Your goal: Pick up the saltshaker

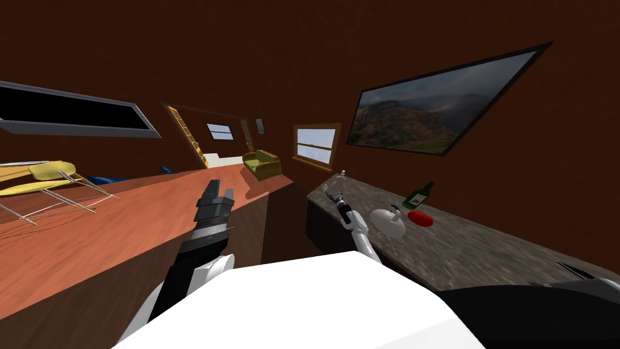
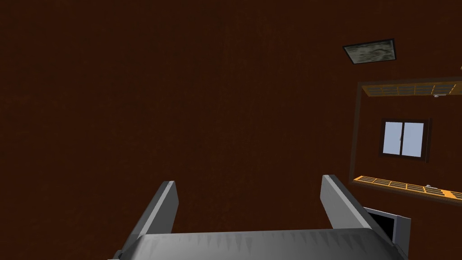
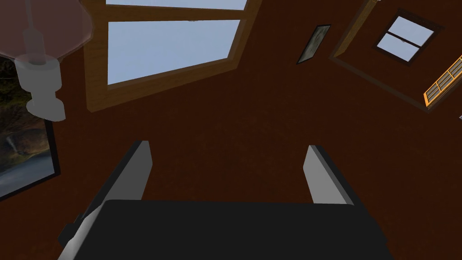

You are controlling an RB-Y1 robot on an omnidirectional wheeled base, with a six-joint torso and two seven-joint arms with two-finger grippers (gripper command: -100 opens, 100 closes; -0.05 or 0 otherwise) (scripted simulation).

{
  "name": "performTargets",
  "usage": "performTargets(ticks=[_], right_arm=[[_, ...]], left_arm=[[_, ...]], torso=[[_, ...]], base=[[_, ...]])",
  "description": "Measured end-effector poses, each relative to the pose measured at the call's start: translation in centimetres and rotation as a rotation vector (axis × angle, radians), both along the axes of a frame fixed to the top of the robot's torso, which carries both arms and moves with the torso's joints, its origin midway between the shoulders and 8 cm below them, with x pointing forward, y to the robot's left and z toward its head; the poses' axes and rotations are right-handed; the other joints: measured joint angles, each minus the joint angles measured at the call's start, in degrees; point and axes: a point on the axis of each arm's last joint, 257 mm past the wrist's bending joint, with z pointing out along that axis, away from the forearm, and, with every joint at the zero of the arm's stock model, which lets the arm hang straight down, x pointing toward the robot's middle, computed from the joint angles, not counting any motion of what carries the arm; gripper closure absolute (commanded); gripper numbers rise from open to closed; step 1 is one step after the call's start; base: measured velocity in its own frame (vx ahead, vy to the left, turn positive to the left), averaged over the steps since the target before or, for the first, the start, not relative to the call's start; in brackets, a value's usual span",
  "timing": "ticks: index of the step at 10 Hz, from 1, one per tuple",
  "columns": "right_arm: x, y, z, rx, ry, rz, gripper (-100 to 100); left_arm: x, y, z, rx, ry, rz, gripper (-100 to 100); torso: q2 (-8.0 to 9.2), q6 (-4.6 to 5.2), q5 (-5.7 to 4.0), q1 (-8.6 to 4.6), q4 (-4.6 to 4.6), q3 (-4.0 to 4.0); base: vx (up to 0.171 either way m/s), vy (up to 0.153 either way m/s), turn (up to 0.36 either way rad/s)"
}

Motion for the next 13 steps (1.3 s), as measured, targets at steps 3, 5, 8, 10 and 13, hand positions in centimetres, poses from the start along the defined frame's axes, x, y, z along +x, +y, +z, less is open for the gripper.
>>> performTargets(ticks=[3, 5, 8, 10, 13], right_arm=[[-1.0, -0.4, -2.1, -0.001, 0.018, -0.006, -100], [-2.2, -0.3, -3.8, -0.002, 0.033, -0.009, -100], [-4.0, -0.2, -6.7, 0.002, 0.063, -0.021, -100], [-5.2, -0.3, -8.9, 0.013, 0.082, -0.03, -100], [-5.7, -0.2, -9.2, 0.013, 0.086, -0.031, -100]], left_arm=[[0.0, 0.0, 0.0, 0.0, 0.0, 0.0, 0], [0.0, 0.0, 0.0, 0.0, 0.0, 0.0, 0], [0.0, 0.0, 0.0, 0.0, 0.0, 0.0, 0], [0.0, 0.0, 0.0, 0.0, 0.0, 0.0, 0], [0.0, 0.0, 0.0, 0.0, 0.0, 0.0, 0]], torso=[[-0.02, 0.0, 0.0, 0.0, 0.0, -0.01], [-0.05, 0.0, 0.0, -0.03, -0.01, -0.02], [-0.2, 0.0, -0.03, -0.17, -0.03, -0.11], [-0.4, 0.01, -0.07, -0.38, -0.07, -0.22], [-0.12, 0.01, 0.0, -0.04, -0.02, -0.07]], base=[[0.009, -0.011, 0.062], [0.023, -0.025, 0.069], [0.062, -0.059, 0.096], [0.116, -0.12, 0.061], [0.032, -0.015, 0.018]])
